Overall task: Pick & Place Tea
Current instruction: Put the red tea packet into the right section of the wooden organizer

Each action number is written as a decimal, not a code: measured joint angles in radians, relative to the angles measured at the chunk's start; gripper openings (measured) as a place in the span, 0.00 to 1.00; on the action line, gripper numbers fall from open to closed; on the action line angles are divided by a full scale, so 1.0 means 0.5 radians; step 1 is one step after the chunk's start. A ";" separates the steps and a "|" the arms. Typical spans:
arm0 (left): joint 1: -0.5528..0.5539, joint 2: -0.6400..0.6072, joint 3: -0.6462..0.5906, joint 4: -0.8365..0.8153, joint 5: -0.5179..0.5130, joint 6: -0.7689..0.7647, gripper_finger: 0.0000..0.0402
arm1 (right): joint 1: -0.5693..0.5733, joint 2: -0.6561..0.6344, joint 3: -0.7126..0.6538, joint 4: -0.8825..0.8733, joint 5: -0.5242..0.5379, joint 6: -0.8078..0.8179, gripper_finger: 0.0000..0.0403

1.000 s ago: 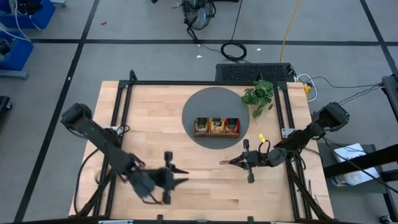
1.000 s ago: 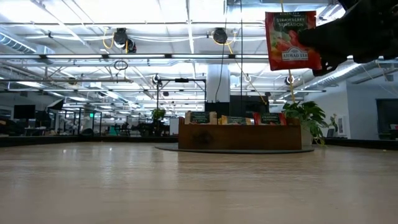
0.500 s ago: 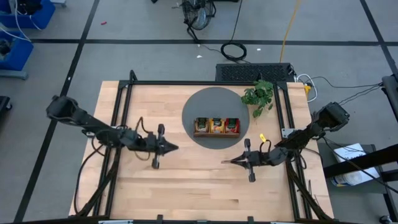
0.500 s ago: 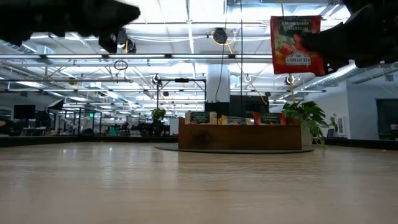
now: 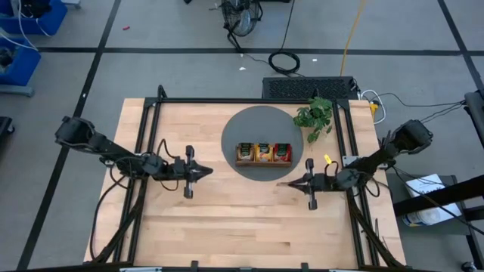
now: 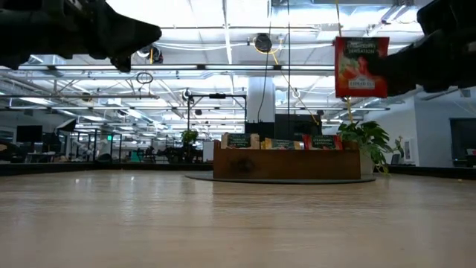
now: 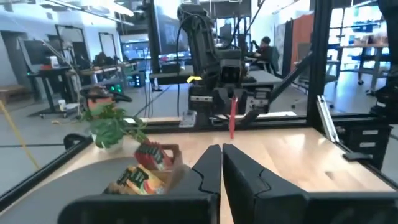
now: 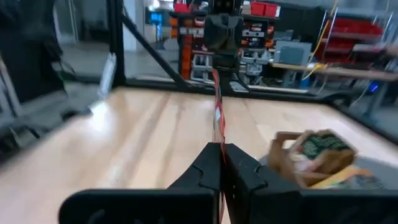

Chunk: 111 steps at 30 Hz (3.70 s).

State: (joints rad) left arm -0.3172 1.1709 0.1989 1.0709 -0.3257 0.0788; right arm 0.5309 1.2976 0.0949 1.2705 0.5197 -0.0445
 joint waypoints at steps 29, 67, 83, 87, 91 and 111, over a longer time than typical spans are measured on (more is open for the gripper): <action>0.307 0.001 0.002 -0.147 0.034 0.390 0.06 | -1.835 -0.431 0.107 -0.725 -1.983 -0.183 0.00; 0.400 0.001 0.002 -0.142 0.237 0.349 0.06 | -1.451 -0.062 -0.073 -0.436 -1.109 -0.039 0.00; 0.400 0.001 0.002 -0.142 0.237 0.349 0.06 | -1.451 -0.062 -0.076 -0.560 -1.042 0.055 0.04; 0.400 0.001 0.002 -0.142 0.237 0.341 0.06 | -1.451 -0.062 -0.076 -0.566 -1.030 0.072 0.11; 0.400 0.001 0.002 -0.142 0.237 0.341 0.06 | -1.451 -0.062 -0.076 -0.562 -1.013 0.080 0.17; 0.400 0.001 0.002 -0.143 0.237 0.340 0.06 | -1.338 -0.063 -0.022 -0.548 -0.939 -0.113 0.22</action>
State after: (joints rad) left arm -0.1173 1.1713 0.1997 0.9994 -0.2073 0.2489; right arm -0.1381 1.2663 0.0840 0.9967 0.0502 -0.1008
